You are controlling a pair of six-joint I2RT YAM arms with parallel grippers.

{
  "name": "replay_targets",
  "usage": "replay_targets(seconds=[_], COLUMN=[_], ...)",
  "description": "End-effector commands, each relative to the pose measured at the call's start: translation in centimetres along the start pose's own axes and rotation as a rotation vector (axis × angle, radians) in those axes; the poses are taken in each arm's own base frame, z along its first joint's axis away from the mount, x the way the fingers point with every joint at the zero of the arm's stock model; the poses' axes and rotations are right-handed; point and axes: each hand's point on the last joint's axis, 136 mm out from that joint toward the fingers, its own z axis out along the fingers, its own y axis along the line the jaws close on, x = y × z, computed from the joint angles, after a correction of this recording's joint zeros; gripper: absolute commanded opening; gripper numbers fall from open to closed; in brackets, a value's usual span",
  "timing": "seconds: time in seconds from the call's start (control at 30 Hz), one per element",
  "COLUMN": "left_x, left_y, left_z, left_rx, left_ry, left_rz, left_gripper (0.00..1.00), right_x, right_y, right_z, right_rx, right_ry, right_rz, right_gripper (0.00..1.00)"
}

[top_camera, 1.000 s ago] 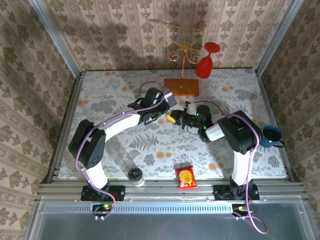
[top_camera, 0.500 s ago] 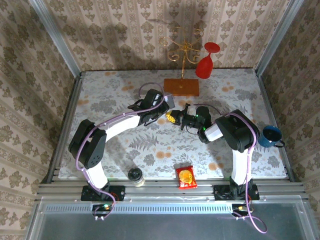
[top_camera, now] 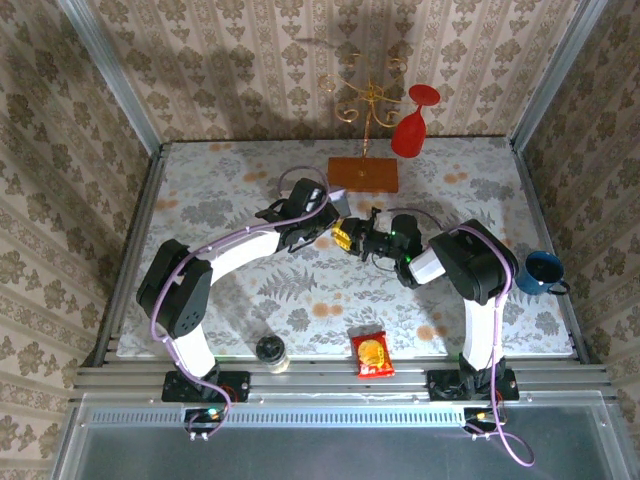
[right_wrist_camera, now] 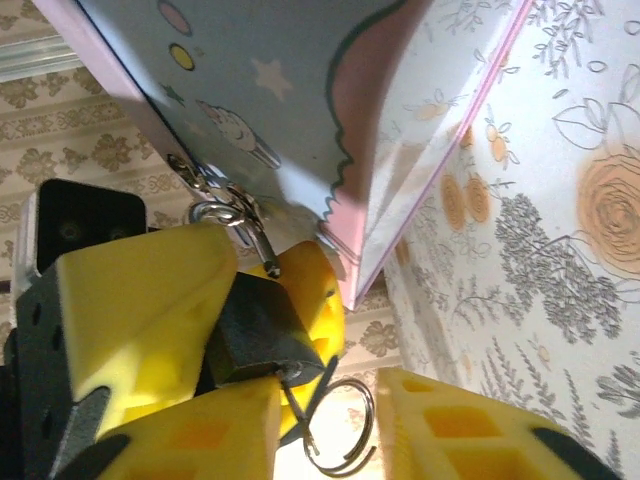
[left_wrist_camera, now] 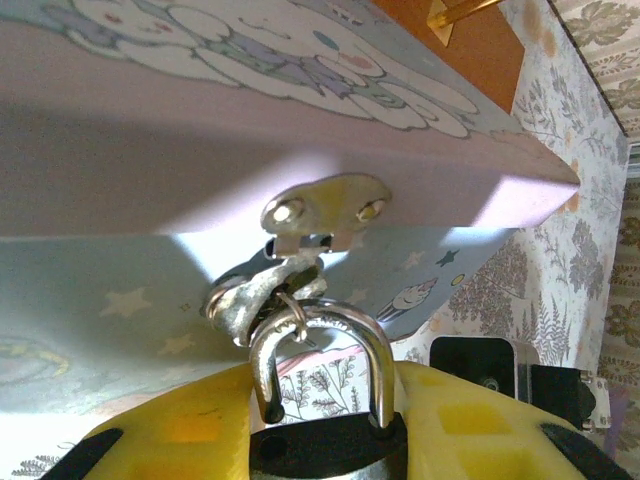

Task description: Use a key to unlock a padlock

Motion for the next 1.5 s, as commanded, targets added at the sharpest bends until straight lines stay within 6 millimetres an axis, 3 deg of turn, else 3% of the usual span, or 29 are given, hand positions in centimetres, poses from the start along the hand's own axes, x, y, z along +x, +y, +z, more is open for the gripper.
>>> replay_targets(seconds=[0.0, 0.33, 0.53, 0.7, 0.87, 1.07, 1.47], left_x=[5.3, 6.0, 6.8, 7.3, 8.5, 10.2, 11.6], left_y=[-2.4, -0.4, 1.2, 2.0, 3.1, 4.5, 6.2], left_z=[-1.9, -0.8, 0.0, 0.7, 1.3, 2.3, 2.8], left_rx=[0.071, -0.001, -0.052, -0.083, -0.131, -0.179, -0.265], left_ry=[0.193, 0.221, 0.233, 0.238, 0.261, 0.306, 0.327], left_rz=[0.032, 0.055, 0.075, 0.094, 0.136, 0.144, 0.226], left_gripper=[0.0, 0.0, 0.0, 0.0, 0.0, 0.06, 0.07], right_x=[-2.2, -1.5, -1.2, -1.1, -1.0, -0.8, 0.6], right_y=[-0.7, -1.9, -2.1, -1.1, 1.4, 1.8, -1.8], right_z=[-0.5, -3.8, -7.1, -9.7, -11.3, -11.4, -8.4], right_rx=[0.02, 0.2, 0.386, 0.494, 0.536, 0.58, 0.607], right_ry=[-0.123, -0.173, -0.233, -0.285, -0.319, -0.28, -0.073], right_rz=[-0.044, -0.18, -0.305, -0.412, -0.522, -0.589, -0.621], right_gripper=[0.39, 0.54, 0.59, 0.62, 0.65, 0.65, 0.49])
